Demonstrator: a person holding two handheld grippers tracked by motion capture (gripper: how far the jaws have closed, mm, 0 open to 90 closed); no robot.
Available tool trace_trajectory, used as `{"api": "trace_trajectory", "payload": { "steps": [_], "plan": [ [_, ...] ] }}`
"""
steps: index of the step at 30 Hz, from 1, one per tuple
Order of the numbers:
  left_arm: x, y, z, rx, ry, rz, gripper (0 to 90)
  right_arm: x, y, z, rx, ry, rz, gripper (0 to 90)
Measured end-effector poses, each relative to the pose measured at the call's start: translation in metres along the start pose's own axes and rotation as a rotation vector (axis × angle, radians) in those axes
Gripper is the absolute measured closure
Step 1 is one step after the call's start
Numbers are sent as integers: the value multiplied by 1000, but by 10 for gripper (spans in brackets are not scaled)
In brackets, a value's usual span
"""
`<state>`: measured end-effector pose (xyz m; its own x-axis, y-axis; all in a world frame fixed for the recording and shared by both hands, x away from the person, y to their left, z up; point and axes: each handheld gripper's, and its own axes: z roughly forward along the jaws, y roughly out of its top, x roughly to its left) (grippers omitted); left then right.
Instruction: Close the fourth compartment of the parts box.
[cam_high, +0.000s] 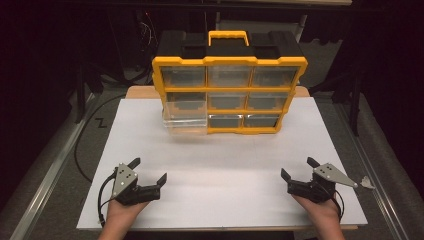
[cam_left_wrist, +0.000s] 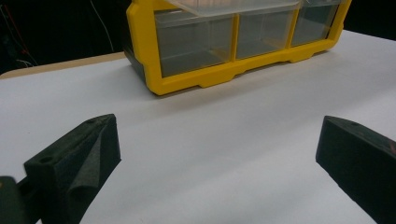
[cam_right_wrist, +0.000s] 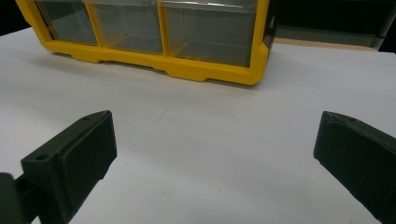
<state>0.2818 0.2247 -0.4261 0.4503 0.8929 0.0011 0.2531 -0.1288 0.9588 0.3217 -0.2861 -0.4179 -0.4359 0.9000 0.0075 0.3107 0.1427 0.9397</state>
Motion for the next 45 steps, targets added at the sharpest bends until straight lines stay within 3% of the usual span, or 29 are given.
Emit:
{"api": "trace_trajectory", "payload": {
  "steps": [12, 27, 45],
  "plan": [
    [7, -1, 0, -10, 19, -32, 5, 7, 0, 1, 0, -8, -36, 7],
    [7, -1, 0, 17, 18, -15, 4, 7, 1, 1, 10, -8, -46, 7],
    [10, 2, -3, 25, 26, -30, 25, 13, 3, 3, 0, 2, -60, 7]
  ]
}}
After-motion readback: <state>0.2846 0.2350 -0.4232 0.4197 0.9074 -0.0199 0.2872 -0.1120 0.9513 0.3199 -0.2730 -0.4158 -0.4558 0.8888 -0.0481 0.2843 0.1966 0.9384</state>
